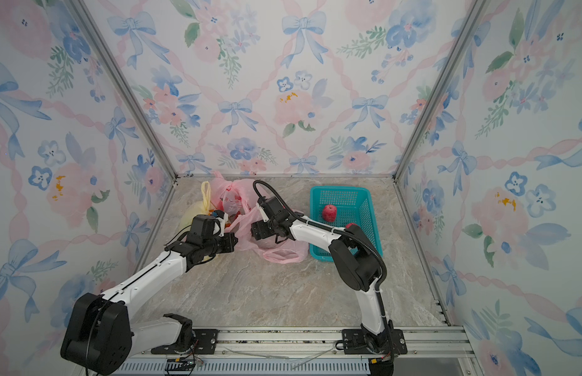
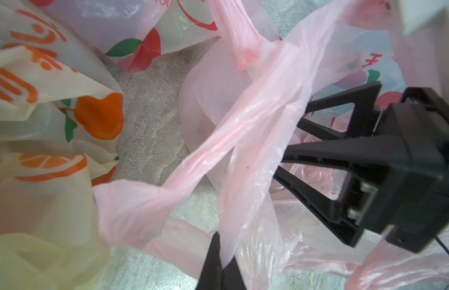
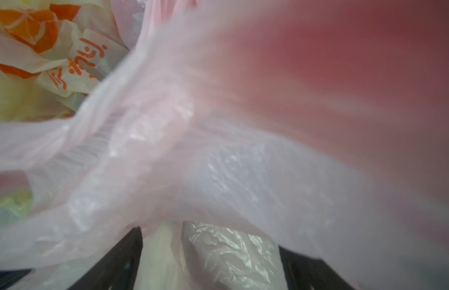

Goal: Untie the knot of a plastic bag & take out the apple
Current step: Pick up the apple from the plastic bag.

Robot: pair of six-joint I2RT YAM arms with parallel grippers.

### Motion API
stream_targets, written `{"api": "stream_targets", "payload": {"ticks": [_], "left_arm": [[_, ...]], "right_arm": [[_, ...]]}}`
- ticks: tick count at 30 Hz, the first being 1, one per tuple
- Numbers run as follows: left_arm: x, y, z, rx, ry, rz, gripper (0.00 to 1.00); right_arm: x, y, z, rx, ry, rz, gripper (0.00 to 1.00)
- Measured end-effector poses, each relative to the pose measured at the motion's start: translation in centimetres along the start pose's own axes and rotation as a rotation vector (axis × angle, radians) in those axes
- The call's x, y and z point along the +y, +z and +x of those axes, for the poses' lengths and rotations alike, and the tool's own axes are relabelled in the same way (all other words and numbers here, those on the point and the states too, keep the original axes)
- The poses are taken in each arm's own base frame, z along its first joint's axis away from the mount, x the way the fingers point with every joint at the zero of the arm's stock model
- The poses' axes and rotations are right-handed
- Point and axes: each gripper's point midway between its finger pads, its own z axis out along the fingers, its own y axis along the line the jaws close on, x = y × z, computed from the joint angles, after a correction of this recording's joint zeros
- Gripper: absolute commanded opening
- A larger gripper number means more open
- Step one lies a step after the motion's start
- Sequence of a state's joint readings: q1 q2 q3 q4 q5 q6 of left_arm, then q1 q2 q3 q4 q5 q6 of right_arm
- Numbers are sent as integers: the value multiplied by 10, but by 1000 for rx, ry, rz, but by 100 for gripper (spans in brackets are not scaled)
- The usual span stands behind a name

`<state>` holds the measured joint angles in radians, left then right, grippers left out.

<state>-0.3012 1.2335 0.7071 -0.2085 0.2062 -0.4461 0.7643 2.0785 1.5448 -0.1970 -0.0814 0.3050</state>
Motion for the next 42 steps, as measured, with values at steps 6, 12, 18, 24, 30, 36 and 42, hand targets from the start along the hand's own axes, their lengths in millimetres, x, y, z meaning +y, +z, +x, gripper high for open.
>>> {"api": "stream_targets", "payload": {"ticks": [6,12,18,24,30,36,42], "left_arm": [[-2,0,1,4,3,5,0],[-2,2,2,11,2,8,0],[-2,4,4,20,0,11,0],[-2,4,4,21,0,11,0],[-2,4,4,20,0,11,0],[-2,4,4,20,0,10,0],[-1,4,4,18,-1,6,0]], "right_arm": [[-9,16,-14,-16,14,20,86],[-12,27,-14,-1,17,28,86],[-13,40,-5,26,26,24,87],[-13,48,0,44,37,15,78],[-13,48,0,36,37,12,60],[-17,24,17,73,31,10,44],[-14,-29,9,68,49,-74,44]]}}
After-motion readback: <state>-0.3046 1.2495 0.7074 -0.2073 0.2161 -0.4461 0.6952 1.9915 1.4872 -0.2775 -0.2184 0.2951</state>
